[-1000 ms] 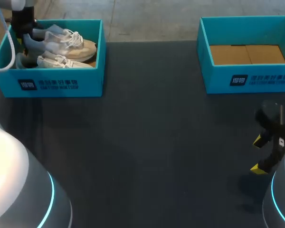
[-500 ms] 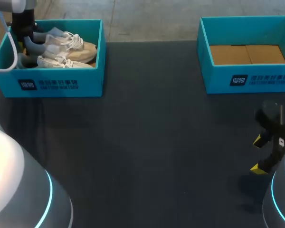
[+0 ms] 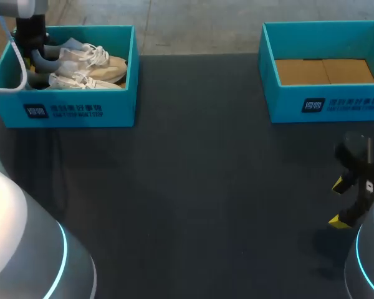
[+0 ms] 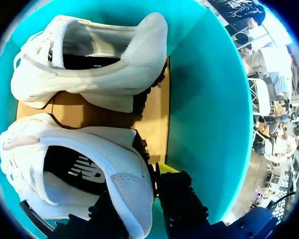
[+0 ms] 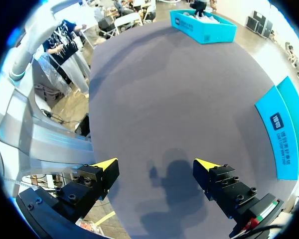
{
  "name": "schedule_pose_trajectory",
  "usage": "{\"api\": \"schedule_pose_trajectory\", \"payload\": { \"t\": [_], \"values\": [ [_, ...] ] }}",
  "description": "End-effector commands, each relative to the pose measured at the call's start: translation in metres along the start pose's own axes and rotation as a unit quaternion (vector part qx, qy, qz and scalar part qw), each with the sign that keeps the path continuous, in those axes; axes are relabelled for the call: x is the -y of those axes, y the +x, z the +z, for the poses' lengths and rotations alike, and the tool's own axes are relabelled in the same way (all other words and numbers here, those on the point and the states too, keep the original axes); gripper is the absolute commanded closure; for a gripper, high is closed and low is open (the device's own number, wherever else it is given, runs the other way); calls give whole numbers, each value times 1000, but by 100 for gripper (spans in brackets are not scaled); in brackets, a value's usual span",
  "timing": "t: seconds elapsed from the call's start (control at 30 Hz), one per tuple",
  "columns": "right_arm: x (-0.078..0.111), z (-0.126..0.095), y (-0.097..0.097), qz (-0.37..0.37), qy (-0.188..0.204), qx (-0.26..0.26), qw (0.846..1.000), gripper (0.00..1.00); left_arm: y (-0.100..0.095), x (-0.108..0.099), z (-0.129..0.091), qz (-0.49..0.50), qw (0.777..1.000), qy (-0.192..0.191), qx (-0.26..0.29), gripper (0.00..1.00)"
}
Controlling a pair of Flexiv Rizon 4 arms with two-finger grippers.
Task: Take the shoe out of the shoebox, open the shoe tongue, remove and reinsert the insole, then place the shoe into the shoebox
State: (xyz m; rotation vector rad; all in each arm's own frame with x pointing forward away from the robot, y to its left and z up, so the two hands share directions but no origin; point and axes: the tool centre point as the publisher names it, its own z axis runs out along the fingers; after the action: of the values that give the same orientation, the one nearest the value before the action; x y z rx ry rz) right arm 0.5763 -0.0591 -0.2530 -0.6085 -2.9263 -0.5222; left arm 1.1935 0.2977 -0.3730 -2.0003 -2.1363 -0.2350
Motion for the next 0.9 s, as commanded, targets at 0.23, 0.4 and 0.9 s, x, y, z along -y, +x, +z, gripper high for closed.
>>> {"api": "schedule_pose_trajectory", "payload": {
  "t": [0.23,0.4,0.9],
  "values": [
    [1,1,2,0,-1,3,1000,0,7,-8,-11,1,1000,-6,17,15],
    [1,1,2,0,-1,3,1000,0,12,-5,-26,-2,999,-22,31,13],
    [1,1,2,0,-1,3,1000,0,15,9,-87,-11,996,-58,71,0]
  ]
}}
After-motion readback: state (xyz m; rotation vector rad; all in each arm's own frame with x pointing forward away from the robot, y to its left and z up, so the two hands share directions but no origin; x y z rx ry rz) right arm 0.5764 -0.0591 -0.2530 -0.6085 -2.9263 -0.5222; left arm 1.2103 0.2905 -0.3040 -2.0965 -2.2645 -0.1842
